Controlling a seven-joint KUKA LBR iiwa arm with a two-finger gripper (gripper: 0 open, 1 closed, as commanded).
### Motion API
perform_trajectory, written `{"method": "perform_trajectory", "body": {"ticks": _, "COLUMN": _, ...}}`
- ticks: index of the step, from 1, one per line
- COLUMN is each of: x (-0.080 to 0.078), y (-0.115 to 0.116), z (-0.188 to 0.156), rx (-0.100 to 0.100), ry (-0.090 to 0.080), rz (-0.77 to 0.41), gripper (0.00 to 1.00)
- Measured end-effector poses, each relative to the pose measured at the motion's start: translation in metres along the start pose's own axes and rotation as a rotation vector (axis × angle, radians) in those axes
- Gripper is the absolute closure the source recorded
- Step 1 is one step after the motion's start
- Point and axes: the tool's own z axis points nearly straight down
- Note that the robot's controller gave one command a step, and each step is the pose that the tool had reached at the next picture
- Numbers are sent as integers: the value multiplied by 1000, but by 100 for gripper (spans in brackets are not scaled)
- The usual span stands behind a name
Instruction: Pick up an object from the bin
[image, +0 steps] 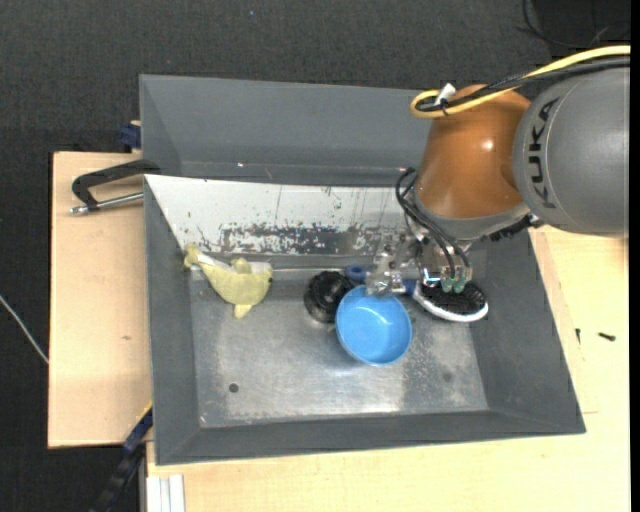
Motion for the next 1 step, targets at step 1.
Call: {"method": "perform_trajectory", "body": {"ticks": 1, "x": -11, "y": -12, "z": -81, "rx": 1, "ry": -6, "rz": 9, "gripper": 100}}
